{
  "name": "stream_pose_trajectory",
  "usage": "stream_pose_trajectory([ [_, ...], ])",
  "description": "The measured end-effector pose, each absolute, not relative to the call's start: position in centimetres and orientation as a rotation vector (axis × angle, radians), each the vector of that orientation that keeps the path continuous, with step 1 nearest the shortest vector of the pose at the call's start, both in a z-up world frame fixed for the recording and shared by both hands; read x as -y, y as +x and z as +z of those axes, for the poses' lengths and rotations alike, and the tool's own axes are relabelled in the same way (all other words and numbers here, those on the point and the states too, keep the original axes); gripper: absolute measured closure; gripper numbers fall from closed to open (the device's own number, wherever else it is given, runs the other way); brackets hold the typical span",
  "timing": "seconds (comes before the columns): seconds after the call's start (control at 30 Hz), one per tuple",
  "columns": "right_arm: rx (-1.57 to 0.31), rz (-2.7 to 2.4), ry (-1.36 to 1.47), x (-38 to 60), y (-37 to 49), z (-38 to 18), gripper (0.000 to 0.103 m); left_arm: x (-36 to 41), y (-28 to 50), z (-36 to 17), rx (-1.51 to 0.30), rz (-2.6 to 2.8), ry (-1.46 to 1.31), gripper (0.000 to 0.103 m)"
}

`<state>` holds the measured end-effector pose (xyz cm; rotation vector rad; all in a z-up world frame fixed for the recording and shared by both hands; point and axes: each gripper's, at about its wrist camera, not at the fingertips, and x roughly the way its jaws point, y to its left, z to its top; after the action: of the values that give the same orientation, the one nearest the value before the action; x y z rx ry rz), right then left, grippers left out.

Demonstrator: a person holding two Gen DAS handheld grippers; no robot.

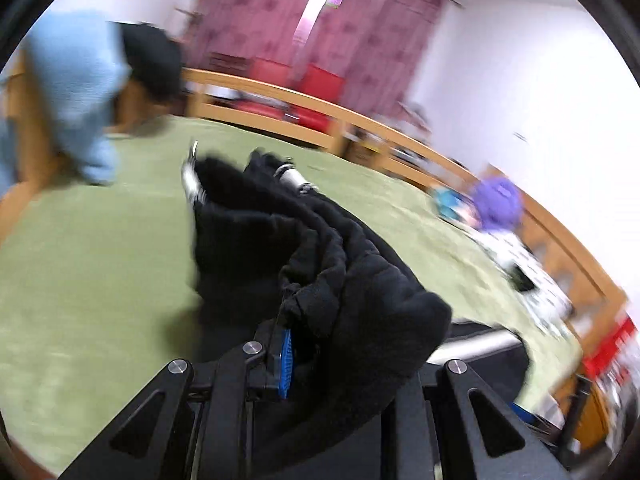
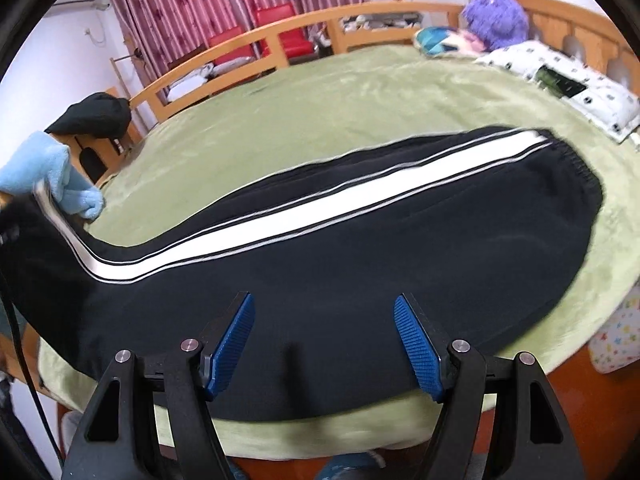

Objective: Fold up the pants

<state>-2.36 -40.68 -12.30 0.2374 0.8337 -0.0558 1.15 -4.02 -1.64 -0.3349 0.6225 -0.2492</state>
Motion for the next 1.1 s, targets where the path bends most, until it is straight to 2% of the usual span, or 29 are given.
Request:
stream_pose_trajectory([
  [0.17, -0.820, -0.119, 0.216, 44.1, -4.7, -11.8, 0.031, 14.8, 2.0, -7.1, -0.765, -0.438, -0.357, 0.083],
  [0.23, -0.815, -0.137, 0.231, 45.6, -5.7, -11.9, 0.031, 17.7, 2.6, -10.8, -0.895, -0.483, -0.366, 0.075],
  [0.33, -0.822, -0.133, 0.265, 47.1, -6.5, -12.4, 0.031, 19.0, 2.9, -14.6, -1.055, -0.513, -0.366, 0.071],
  [0.43, -0.822, -0.094, 0.316, 47.3, -6.3, -13.0, 0.031, 16.6, 1.0, -14.7, -1.046, -0.533, -0.384, 0.053],
  [0.5, -0.821, -0.045, 0.353, 46.8, -5.6, -13.4, 0.031, 14.3, -0.1, -13.5, -1.008, -0.529, -0.402, 0.030],
  [0.57, -0.821, -0.002, 0.377, 45.7, -4.6, -13.6, 0.031, 12.2, -1.4, -12.9, -0.971, -0.538, -0.415, 0.023],
  [0.73, -0.834, 0.137, 0.415, 41.6, -1.4, -14.1, 0.031, 7.3, -2.4, -12.2, -0.903, -0.394, -0.355, 0.023],
  [0.93, -0.971, 0.188, 0.475, 38.4, 4.1, -18.1, 0.024, 2.7, -2.5, -14.2, -0.923, -0.239, -0.318, 0.023],
  [0.97, -0.978, 0.176, 0.487, 38.1, 4.7, -18.4, 0.019, 1.8, -2.7, -14.4, -0.923, -0.227, -0.321, 0.023],
  [1.0, -0.967, 0.169, 0.490, 37.7, 5.5, -18.4, 0.018, 1.2, -2.8, -14.5, -0.924, -0.218, -0.330, 0.023],
  [1.03, -0.975, 0.193, 0.495, 37.3, 6.0, -18.5, 0.022, 0.6, -2.7, -14.7, -0.928, -0.208, -0.345, 0.023],
  [1.07, -1.014, 0.242, 0.507, 36.7, 7.0, -18.8, 0.041, -0.1, -2.6, -14.9, -0.934, -0.200, -0.363, 0.023],
  [1.1, -1.053, 0.264, 0.497, 35.8, 7.8, -18.8, 0.048, -0.4, -2.5, -15.0, -0.937, -0.197, -0.374, 0.023],
])
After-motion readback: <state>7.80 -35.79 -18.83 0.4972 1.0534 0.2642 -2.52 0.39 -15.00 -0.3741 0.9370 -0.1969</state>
